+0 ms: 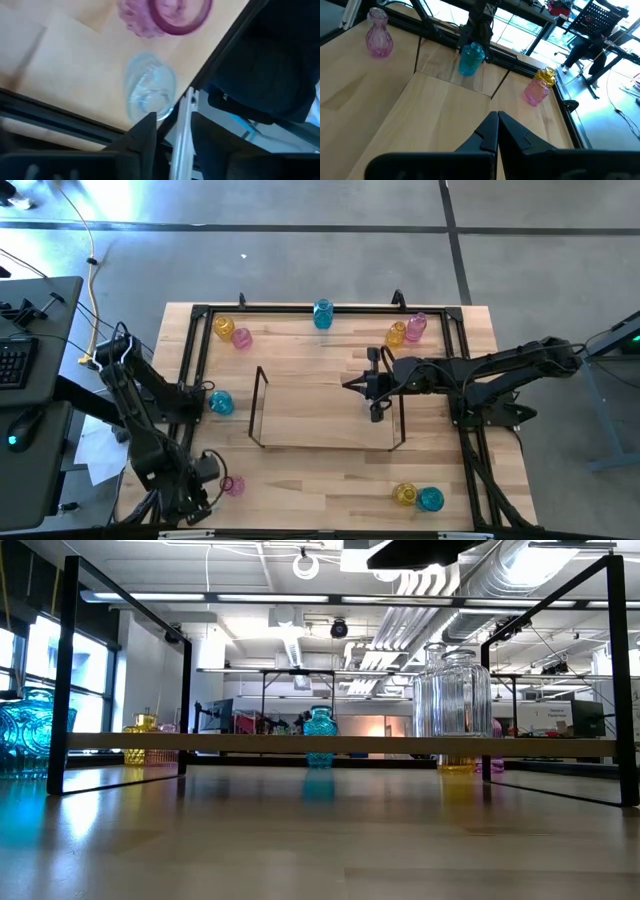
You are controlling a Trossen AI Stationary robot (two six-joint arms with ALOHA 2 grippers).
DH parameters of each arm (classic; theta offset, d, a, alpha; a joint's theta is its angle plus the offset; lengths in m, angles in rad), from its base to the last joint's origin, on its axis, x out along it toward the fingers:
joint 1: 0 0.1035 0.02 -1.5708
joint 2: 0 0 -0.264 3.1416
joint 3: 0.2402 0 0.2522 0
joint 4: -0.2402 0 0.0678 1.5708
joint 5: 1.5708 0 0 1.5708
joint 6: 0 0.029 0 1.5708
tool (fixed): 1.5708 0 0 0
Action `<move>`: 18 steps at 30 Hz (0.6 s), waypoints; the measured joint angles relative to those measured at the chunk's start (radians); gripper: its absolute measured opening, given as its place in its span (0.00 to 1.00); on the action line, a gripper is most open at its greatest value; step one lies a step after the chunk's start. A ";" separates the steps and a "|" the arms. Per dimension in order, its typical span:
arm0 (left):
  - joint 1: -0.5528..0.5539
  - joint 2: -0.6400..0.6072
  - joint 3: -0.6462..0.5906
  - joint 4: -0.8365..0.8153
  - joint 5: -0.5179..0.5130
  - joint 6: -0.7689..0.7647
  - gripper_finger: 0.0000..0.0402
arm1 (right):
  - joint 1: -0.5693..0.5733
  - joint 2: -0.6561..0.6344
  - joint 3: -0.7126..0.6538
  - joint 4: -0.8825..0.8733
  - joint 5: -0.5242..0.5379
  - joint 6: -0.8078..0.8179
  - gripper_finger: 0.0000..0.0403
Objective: Sort vases onto shelf
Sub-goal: Put the transparent vase on the shelf aligned with the other transparent vases
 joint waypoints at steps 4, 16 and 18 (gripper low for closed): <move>0.000 0.061 0.000 0.057 0.050 0.009 0.38 | 0.000 0.000 0.000 -0.013 0.000 -0.011 0.00; -0.001 0.127 0.001 0.046 0.100 0.040 0.56 | 0.000 0.000 0.000 -0.013 -0.001 -0.025 0.00; -0.001 0.127 0.000 0.046 0.105 0.041 0.57 | 0.000 0.000 0.000 -0.013 -0.001 -0.026 0.00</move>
